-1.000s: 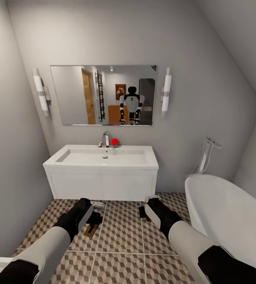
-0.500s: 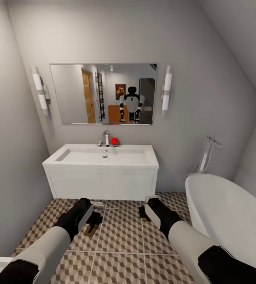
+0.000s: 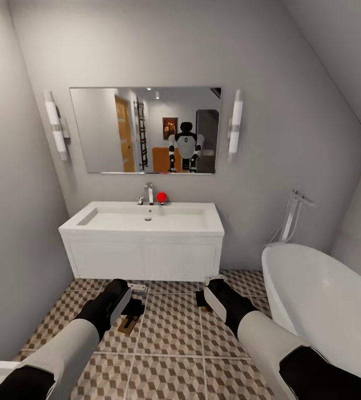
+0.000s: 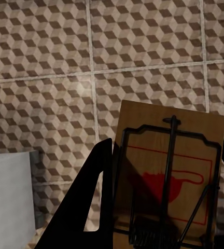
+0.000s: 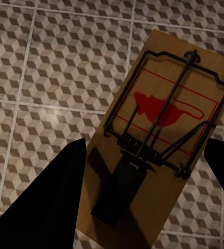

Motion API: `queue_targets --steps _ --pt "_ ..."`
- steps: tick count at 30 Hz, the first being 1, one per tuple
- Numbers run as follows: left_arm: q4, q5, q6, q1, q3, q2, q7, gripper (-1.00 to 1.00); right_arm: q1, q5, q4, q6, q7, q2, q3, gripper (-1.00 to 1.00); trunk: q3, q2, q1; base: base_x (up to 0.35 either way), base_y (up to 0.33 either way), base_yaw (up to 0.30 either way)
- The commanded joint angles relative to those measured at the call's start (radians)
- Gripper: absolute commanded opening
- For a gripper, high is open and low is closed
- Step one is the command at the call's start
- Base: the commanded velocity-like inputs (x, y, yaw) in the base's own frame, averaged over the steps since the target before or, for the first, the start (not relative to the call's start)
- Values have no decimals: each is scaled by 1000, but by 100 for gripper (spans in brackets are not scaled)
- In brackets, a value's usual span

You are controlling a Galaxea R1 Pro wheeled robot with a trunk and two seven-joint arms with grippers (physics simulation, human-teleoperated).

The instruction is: Take the four mousetraps from the cabinet in the bathroom and place them on the bathroom floor. Make sure all four end up on the same floor surface, and ensure that at least two of them are either under or directly next to the same bathroom sink.

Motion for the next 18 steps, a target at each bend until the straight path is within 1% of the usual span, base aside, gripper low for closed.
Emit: queue_targets --steps 1,18 --pt "-1 9 4 -1 -5 1 9 -100 -1 -9 -1 3 -8 0 5 -100 -5 -8 4 0 0 0" --pt "-3 9 4 -2 -5 1 9 -100 -1 -9 -1 3 -4 0 5 -100 -58 -127 69 0 0 0"
